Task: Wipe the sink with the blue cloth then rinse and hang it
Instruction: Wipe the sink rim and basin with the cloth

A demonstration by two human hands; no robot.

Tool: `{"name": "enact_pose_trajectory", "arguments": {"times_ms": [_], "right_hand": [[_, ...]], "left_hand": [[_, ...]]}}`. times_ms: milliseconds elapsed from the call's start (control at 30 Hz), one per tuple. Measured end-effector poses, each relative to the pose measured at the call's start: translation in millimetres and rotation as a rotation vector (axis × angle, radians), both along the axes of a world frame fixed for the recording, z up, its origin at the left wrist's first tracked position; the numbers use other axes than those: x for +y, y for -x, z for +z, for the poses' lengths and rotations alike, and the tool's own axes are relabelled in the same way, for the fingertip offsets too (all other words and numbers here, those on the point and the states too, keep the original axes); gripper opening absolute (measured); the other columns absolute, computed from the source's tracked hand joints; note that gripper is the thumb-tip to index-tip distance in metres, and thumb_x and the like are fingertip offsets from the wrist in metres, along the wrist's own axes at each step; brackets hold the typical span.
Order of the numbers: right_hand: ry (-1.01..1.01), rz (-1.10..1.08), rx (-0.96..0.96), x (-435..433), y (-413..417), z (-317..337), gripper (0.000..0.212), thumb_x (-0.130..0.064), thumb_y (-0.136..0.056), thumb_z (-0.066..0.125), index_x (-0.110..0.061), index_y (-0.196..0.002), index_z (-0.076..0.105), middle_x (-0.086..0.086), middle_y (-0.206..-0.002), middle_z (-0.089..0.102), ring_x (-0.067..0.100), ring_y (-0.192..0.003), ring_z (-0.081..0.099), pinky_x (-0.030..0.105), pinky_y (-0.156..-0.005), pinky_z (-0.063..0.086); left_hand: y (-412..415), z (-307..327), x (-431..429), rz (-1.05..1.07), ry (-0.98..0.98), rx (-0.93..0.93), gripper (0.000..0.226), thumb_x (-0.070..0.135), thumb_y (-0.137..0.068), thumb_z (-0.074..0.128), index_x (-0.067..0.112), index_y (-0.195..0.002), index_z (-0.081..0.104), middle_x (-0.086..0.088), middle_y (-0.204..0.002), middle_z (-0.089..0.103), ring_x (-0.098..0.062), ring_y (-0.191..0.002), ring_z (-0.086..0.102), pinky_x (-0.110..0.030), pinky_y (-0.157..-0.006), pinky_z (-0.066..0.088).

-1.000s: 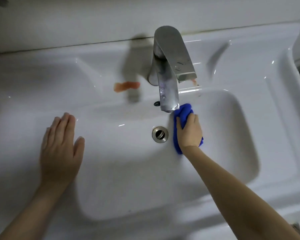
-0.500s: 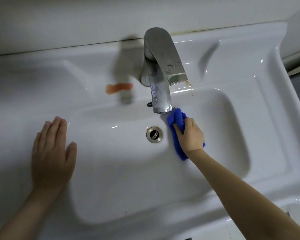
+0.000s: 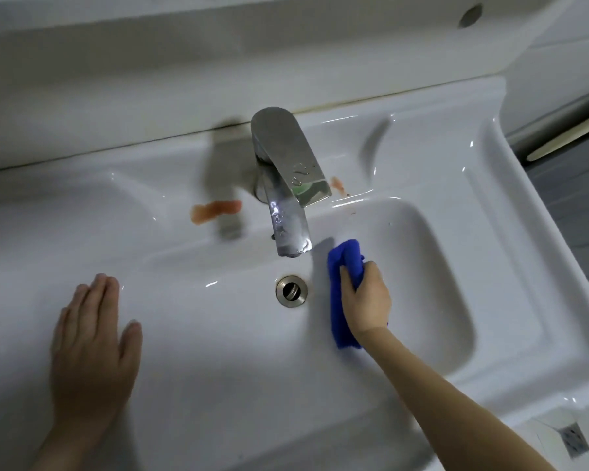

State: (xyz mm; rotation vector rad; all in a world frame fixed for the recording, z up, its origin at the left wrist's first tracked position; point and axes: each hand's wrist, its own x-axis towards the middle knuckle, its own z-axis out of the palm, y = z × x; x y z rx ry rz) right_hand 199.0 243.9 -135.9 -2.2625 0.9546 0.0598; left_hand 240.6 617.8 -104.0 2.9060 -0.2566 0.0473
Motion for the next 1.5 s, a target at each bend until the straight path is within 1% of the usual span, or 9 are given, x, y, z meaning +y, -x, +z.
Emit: {"name": "enact_pose_trajectory", "arguments": {"times_ms": [133, 267, 467, 633, 833, 1000, 1200, 1400, 1500], "right_hand": [[-0.127, -0.509, -0.551, -25, -55, 37, 0.016, -0.03, -0.097, 0.054, -0.023, -0.087, 0.043, -0.011, -0.077, 0.053, -0.004, -0.064, 0.051, 0.013, -0.064, 0.041], [-0.1, -0.724, -0.679, -22, -122, 38, 0.021, -0.033, -0.095, 0.056, -0.021, -0.084, 0.043, -0.013, -0.074, 0.051, -0.008, -0.061, 0.051, 0.009, -0.06, 0.041], [0.114, 0.149, -0.373, -1, -104, 48, 0.022, -0.033, -0.092, 0.061, -0.017, -0.086, 0.048, 0.006, -0.09, 0.06, 0.025, -0.071, 0.053, 0.037, -0.063, 0.042], [0.263, -0.04, -0.259, -42, -143, 67, 0.026, -0.037, -0.094, 0.052, -0.011, -0.087, 0.05, 0.009, -0.097, 0.061, 0.032, -0.077, 0.056, 0.035, -0.062, 0.037], [0.168, 0.364, -0.294, -5, -121, 68, 0.027, -0.04, -0.091, 0.052, -0.013, -0.088, 0.051, 0.004, -0.09, 0.061, 0.027, -0.07, 0.051, 0.034, -0.061, 0.038], [0.317, 0.012, -0.249, -51, -133, 62, 0.034, -0.041, -0.095, 0.054, -0.007, -0.096, 0.052, 0.009, -0.099, 0.063, 0.033, -0.081, 0.059, 0.032, -0.062, 0.032], [0.18, 0.367, -0.287, -12, -126, 72, 0.023, -0.036, -0.089, 0.054, -0.018, -0.082, 0.041, -0.004, -0.08, 0.052, 0.022, -0.064, 0.045, 0.03, -0.053, 0.028], [0.303, 0.01, -0.269, -42, -140, 62, 0.031, -0.037, -0.096, 0.053, -0.006, -0.098, 0.053, 0.007, -0.102, 0.062, 0.031, -0.08, 0.058, 0.03, -0.064, 0.032], [0.202, 0.19, -0.304, 6, -135, 65, 0.026, -0.033, -0.093, 0.058, -0.008, -0.094, 0.052, 0.008, -0.095, 0.061, 0.031, -0.072, 0.051, 0.034, -0.062, 0.035]], "left_hand": [[-3, 1, -2, 0.0, 0.006, -0.014, 0.065, 0.032, -0.088, 0.037, 0.001, -0.146, 0.037, -0.022, -0.153, 0.037, -0.041, -0.143, 0.031, -0.056, -0.114, 0.027], [-6, -3, -1, -0.022, 0.013, -0.04, 0.067, 0.034, -0.088, 0.038, -0.002, -0.144, 0.04, -0.025, -0.151, 0.039, -0.045, -0.14, 0.035, -0.057, -0.113, 0.029], [-5, -12, 3, -0.007, 0.041, -0.025, 0.069, 0.038, -0.088, 0.035, 0.001, -0.146, 0.036, -0.022, -0.155, 0.033, -0.043, -0.143, 0.029, -0.063, -0.114, 0.027], [-7, -6, -3, -0.023, 0.044, -0.033, 0.068, 0.037, -0.088, 0.037, -0.003, -0.143, 0.04, -0.025, -0.152, 0.037, -0.044, -0.141, 0.034, -0.059, -0.115, 0.028], [-4, 1, -3, -0.006, -0.008, 0.004, 0.069, 0.037, -0.087, 0.035, -0.001, -0.144, 0.039, -0.022, -0.153, 0.037, -0.043, -0.141, 0.033, -0.058, -0.11, 0.03], [-8, 7, -7, 0.008, 0.004, 0.01, 0.066, 0.036, -0.089, 0.035, 0.0, -0.145, 0.039, -0.022, -0.153, 0.038, -0.041, -0.143, 0.032, -0.056, -0.113, 0.028], [-4, 10, -5, 0.003, -0.013, 0.044, 0.066, 0.037, -0.09, 0.035, 0.001, -0.146, 0.036, -0.021, -0.154, 0.036, -0.038, -0.145, 0.029, -0.054, -0.116, 0.026], [-6, 6, -6, 0.013, -0.021, 0.043, 0.07, 0.04, -0.087, 0.037, 0.001, -0.145, 0.037, -0.022, -0.153, 0.037, -0.04, -0.143, 0.031, -0.056, -0.115, 0.028], [-4, 6, -5, 0.019, -0.029, 0.047, 0.071, 0.041, -0.087, 0.037, 0.001, -0.146, 0.036, -0.021, -0.153, 0.036, -0.04, -0.144, 0.03, -0.057, -0.115, 0.028]]}}
